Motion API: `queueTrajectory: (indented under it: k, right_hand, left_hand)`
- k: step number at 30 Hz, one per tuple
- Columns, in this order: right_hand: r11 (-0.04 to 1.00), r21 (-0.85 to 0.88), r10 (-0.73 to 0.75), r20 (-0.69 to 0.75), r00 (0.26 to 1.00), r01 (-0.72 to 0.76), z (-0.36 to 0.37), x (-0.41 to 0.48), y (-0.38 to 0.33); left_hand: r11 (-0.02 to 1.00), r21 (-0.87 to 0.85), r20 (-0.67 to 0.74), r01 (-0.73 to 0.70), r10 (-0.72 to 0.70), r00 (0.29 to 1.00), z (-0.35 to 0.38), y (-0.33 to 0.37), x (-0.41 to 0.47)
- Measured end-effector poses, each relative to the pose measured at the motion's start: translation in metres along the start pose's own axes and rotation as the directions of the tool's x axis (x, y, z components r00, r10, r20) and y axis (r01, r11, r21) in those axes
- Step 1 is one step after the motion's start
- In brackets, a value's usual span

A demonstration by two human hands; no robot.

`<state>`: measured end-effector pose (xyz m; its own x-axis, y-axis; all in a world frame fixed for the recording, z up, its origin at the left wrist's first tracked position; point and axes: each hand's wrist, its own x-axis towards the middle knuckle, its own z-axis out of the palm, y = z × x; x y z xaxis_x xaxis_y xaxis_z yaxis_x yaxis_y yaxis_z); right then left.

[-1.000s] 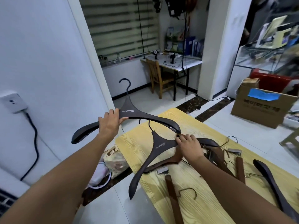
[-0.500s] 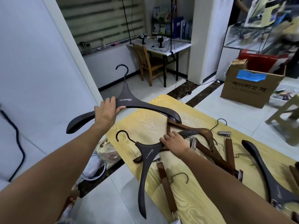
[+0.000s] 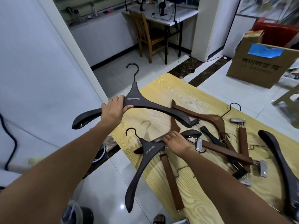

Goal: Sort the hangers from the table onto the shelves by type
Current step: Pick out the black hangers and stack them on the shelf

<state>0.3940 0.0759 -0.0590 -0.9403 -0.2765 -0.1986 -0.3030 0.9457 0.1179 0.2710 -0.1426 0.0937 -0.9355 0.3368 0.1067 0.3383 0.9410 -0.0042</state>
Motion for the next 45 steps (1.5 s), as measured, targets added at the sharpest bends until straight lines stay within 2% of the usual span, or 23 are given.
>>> queueTrajectory:
  k: [9,13,16,19,21,23,26,29,31,34,39,45]
  right_hand:
    - [0.991,0.132,-0.017,0.012,1.0,0.015,0.015,0.032,0.021]
    - [0.975,0.221,0.035,0.006,0.999,-0.035,0.02,0.033,0.021]
    - [0.974,0.217,0.082,-0.054,0.995,-0.069,0.023,0.02,0.022]
    - [0.985,0.149,0.112,-0.19,0.975,-0.085,0.02,0.001,0.029]
    - [0.975,0.14,0.206,-0.255,0.945,-0.175,0.017,-0.01,0.038]
    - [0.935,0.175,0.344,-0.23,0.91,-0.309,0.016,-0.024,0.051]
    - [0.859,0.227,0.491,-0.114,0.864,-0.458,0.019,-0.042,0.07]
    - [0.791,0.197,0.585,0.038,0.81,-0.58,0.028,-0.06,0.081]
    - [0.745,0.241,0.618,0.099,0.78,-0.621,0.034,-0.065,0.082]
    - [0.732,0.302,0.592,0.159,0.79,-0.61,0.036,-0.064,0.084]
    - [0.78,0.275,0.518,0.222,0.826,-0.563,0.038,-0.067,0.084]
    - [0.817,0.262,0.49,0.153,0.858,-0.513,0.05,-0.078,0.089]
  left_hand:
    - [1.0,-0.003,0.08,-0.008,0.009,0.997,0.045,-0.007,0.026]
    - [1.0,0.011,0.08,-0.024,0.023,0.997,0.054,-0.003,0.04]
    - [0.999,-0.016,0.083,-0.03,0.031,0.996,0.057,0.002,0.049]
    - [0.999,-0.034,0.085,-0.035,0.037,0.996,0.061,0.013,0.055]
    - [0.998,-0.038,0.097,-0.046,0.049,0.994,0.063,0.025,0.056]
    - [0.997,-0.041,0.108,-0.062,0.066,0.992,0.068,0.038,0.054]
    - [0.998,-0.043,0.132,-0.037,0.042,0.99,0.075,0.054,0.047]
    - [0.996,-0.082,0.157,0.019,-0.006,0.988,0.085,0.069,0.037]
    - [0.994,-0.105,0.167,0.034,-0.016,0.986,0.092,0.076,0.029]
    - [0.994,-0.101,0.178,0.031,-0.012,0.984,0.1,0.084,0.021]
    - [0.999,-0.044,0.235,0.023,-0.012,0.972,0.114,0.101,0.011]
    - [0.998,-0.026,0.299,0.053,-0.043,0.953,0.138,0.127,0.007]
